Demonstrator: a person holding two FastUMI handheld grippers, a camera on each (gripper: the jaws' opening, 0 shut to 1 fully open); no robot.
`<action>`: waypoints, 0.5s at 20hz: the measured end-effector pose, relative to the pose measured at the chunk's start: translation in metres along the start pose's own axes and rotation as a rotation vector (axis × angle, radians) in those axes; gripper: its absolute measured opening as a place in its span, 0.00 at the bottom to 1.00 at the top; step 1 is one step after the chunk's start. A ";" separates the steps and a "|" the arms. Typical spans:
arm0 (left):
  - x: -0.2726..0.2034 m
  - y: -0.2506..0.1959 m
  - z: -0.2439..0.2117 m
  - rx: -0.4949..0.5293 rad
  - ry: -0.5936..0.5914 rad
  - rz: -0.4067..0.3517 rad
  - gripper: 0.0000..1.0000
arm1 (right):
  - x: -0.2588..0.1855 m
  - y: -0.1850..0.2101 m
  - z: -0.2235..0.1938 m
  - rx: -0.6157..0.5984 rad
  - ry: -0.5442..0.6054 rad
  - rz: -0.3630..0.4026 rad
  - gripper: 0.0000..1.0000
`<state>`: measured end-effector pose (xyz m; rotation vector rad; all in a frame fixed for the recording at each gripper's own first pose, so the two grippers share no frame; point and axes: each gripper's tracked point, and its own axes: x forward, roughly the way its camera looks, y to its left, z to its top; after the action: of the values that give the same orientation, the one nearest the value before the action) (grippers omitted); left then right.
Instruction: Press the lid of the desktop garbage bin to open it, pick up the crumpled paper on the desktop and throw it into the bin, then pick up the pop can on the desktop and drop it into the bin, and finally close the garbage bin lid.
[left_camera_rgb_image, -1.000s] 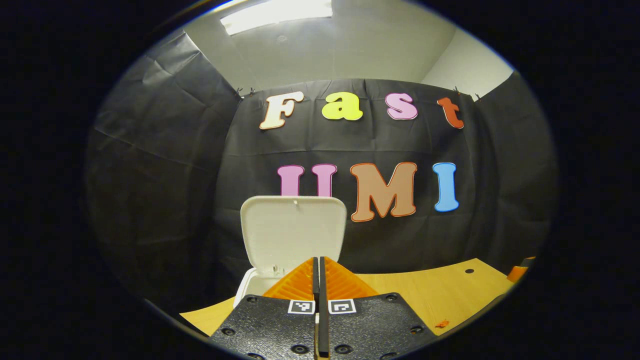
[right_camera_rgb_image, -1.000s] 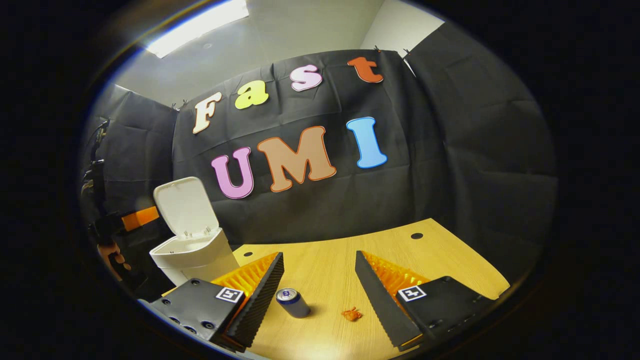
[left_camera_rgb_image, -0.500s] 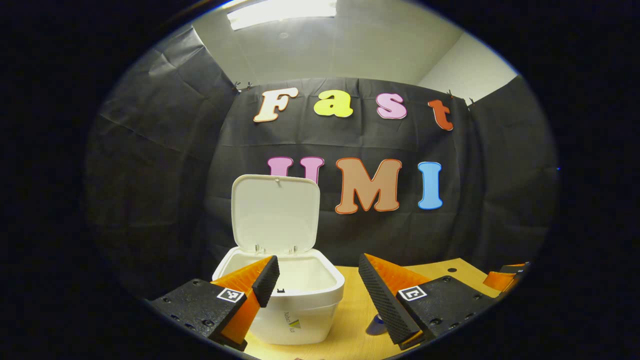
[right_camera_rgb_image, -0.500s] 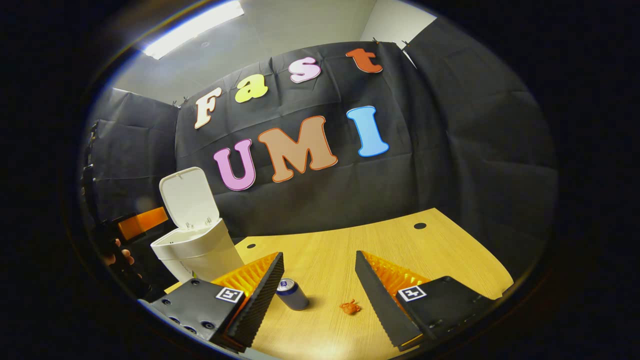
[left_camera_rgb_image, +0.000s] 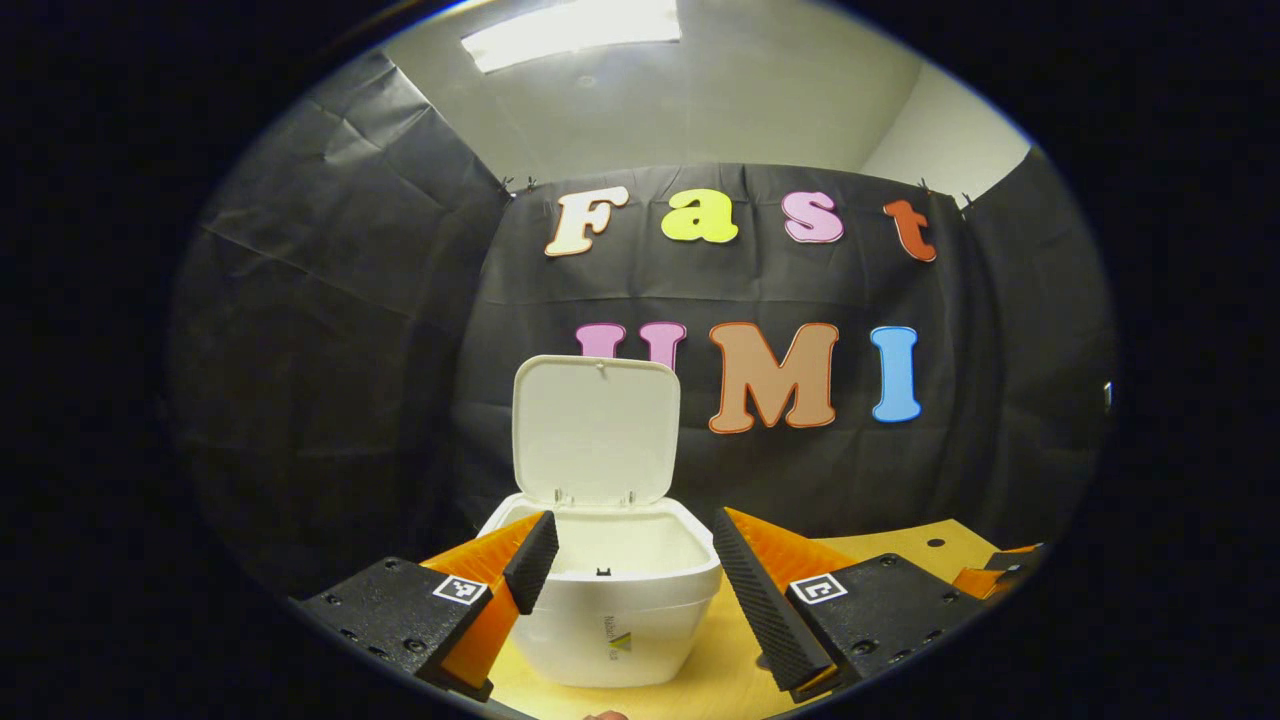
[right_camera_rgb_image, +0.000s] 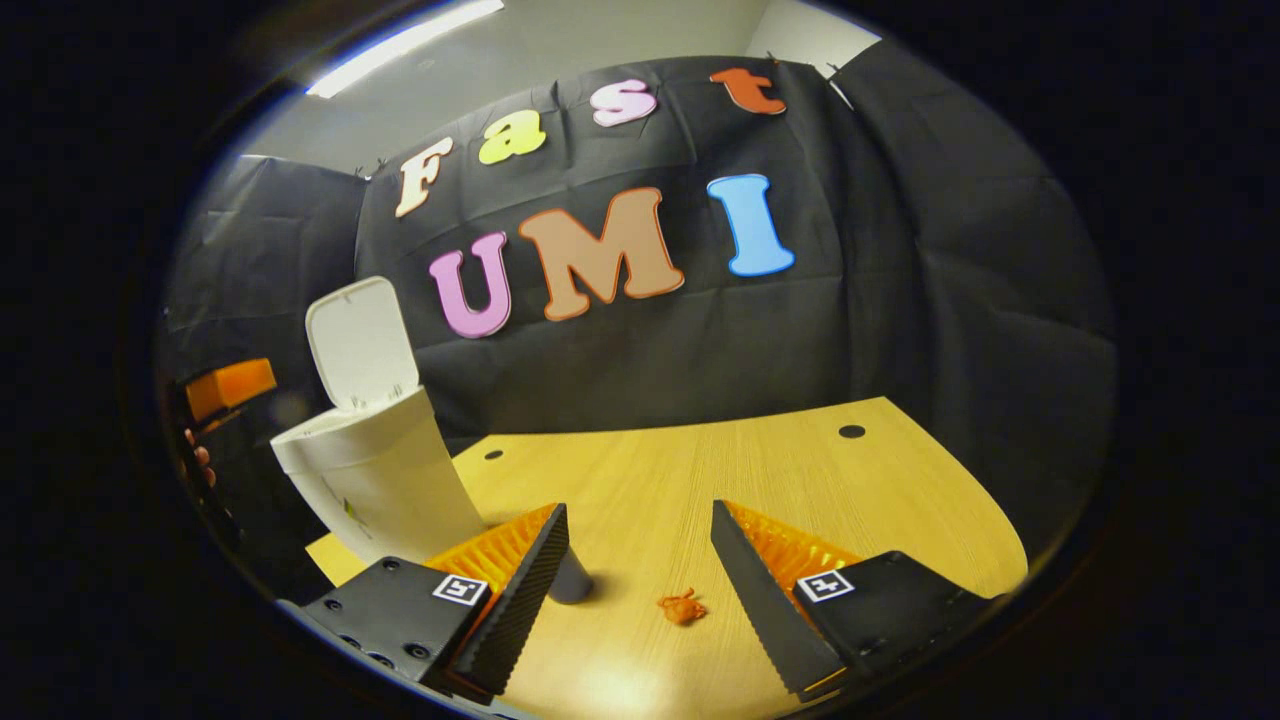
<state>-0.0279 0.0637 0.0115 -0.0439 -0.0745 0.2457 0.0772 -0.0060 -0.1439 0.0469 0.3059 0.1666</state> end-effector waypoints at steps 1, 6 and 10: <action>-0.002 0.003 0.004 0.015 -0.010 0.015 0.93 | 0.008 -0.003 -0.008 -0.017 0.024 0.004 0.96; -0.017 0.027 0.010 0.090 -0.020 0.115 0.92 | 0.050 -0.010 -0.058 -0.111 0.177 0.041 0.96; -0.031 0.045 0.008 0.094 -0.012 0.193 0.93 | 0.082 -0.015 -0.098 -0.138 0.338 0.061 0.96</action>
<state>-0.0694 0.0999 0.0148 0.0442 -0.0705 0.4424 0.1265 -0.0052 -0.2627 -0.1097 0.6296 0.2559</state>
